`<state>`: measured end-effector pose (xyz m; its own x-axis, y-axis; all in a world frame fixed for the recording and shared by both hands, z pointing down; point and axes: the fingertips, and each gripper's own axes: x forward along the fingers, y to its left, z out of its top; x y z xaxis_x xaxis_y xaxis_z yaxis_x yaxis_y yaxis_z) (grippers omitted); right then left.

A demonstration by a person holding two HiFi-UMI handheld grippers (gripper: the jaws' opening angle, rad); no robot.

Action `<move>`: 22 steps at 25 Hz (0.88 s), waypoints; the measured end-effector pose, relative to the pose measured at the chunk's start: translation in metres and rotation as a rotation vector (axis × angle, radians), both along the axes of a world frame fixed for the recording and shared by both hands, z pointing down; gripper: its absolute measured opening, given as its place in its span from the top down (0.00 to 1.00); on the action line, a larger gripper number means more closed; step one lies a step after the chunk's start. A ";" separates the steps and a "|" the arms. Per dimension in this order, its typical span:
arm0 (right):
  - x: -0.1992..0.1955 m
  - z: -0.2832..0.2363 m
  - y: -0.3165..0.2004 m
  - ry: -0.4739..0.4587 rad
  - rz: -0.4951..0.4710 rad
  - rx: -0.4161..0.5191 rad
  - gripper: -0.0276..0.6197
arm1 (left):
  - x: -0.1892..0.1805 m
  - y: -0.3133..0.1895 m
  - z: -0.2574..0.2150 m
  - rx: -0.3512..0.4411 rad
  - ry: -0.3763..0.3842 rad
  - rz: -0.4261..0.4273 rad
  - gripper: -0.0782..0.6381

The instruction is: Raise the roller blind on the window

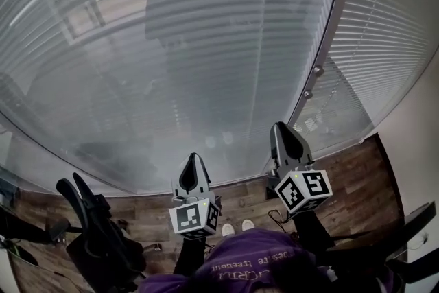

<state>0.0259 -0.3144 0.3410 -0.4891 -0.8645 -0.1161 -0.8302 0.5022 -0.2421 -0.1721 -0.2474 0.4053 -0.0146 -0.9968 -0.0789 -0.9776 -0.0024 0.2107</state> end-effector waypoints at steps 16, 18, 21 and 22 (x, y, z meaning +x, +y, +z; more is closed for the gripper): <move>0.004 -0.002 0.026 0.014 0.018 0.012 0.96 | 0.010 0.013 -0.008 0.014 -0.009 0.035 0.89; 0.006 -0.002 0.026 0.023 0.021 0.020 0.96 | 0.011 0.013 -0.008 0.015 -0.010 0.036 0.89; 0.005 -0.002 0.026 0.051 0.026 0.030 0.96 | 0.014 0.012 -0.011 0.018 -0.001 0.040 0.89; 0.004 -0.001 0.026 0.063 0.025 0.032 0.96 | 0.014 0.012 -0.011 0.019 -0.002 0.039 0.89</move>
<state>0.0298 -0.2884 0.3396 -0.4747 -0.8727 -0.1141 -0.8555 0.4879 -0.1733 -0.1585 -0.2355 0.3946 0.0248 -0.9949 -0.0973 -0.9771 -0.0447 0.2079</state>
